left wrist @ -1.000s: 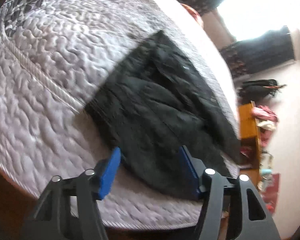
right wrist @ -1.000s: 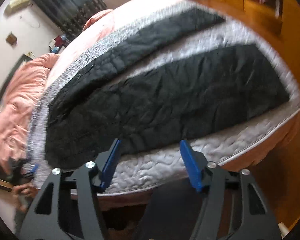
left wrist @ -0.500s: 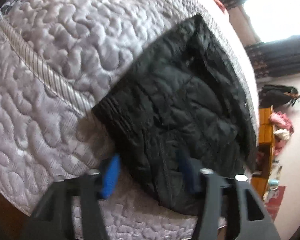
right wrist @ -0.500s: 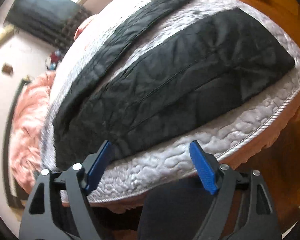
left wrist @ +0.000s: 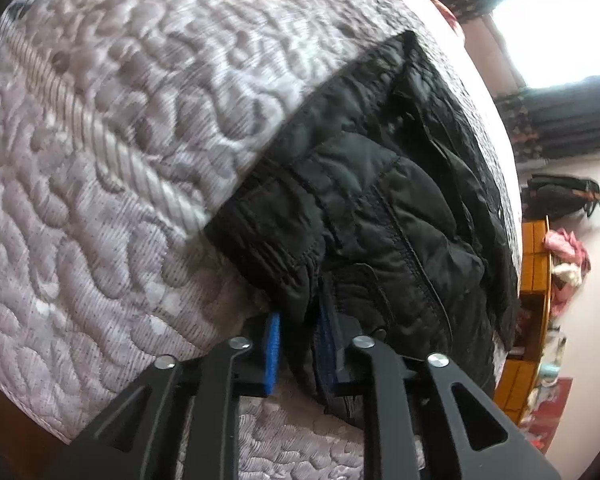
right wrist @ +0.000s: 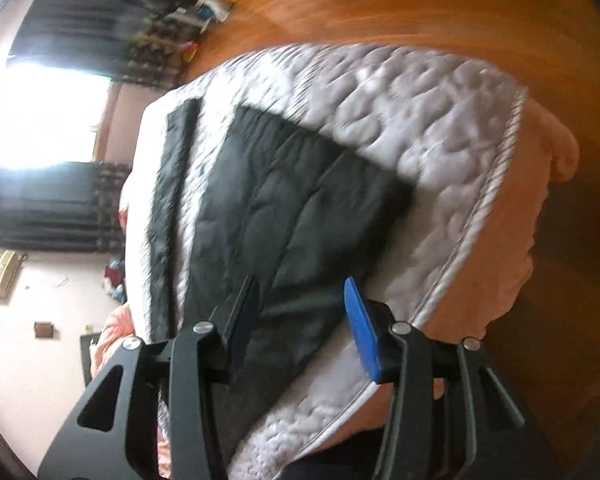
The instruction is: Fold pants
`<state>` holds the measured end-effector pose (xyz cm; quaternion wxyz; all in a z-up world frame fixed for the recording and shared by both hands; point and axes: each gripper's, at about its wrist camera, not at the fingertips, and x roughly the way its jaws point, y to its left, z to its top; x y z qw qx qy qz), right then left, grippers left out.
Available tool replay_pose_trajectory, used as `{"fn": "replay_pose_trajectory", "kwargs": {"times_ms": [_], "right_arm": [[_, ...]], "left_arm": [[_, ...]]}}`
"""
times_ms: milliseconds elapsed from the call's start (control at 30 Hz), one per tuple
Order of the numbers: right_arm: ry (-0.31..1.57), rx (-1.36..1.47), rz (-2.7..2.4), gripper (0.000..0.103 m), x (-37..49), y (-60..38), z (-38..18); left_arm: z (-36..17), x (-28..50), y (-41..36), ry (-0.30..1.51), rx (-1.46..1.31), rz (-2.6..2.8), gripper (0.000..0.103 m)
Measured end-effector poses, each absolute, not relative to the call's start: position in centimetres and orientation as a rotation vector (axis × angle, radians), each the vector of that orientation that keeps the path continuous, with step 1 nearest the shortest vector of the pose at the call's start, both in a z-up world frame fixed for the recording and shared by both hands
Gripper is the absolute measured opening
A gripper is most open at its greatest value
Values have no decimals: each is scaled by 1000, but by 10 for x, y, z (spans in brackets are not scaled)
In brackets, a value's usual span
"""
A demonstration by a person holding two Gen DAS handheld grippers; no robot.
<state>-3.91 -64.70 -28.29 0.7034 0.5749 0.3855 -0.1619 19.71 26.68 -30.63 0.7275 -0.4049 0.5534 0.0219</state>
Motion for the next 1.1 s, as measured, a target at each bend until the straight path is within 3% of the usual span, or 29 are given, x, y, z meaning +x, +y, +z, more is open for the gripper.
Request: {"fn": "replay_pose_trajectory", "kwargs": {"times_ms": [167,233,267,300,333,400,500,967,1033,1100], "right_arm": [[871,1286,-442,60,-39,-665,-303],[876,1284,-443,61,-38,-669,-311],[873,1283,-437,60,-36,-669,-313],[867,1280,-429,45,-35,-668,-312],[850,1278,-403,38,-32,-669,-312],[830,1271,-400,19,-29,-669,-310],[821,1267,-376,13,-27,-670,-305],[952,1157,-269,10,-28,-622,-286],[1004,1113,-278,12,-22,-615,-295],[1050,1042,-302,25,-16,-610,-301]], "left_arm": [[-310,194,265,1211,-926,77,33],[-306,195,260,1215,-896,97,31],[-304,194,258,1215,-880,112,21],[-302,195,257,1211,-884,117,19],[-300,194,258,1208,-892,124,12],[-295,191,259,1205,-905,137,9],[-284,186,264,1188,-916,153,8],[-270,136,319,1176,-998,239,9],[-277,136,324,1198,-973,241,10],[-285,137,325,1211,-977,235,13]]}}
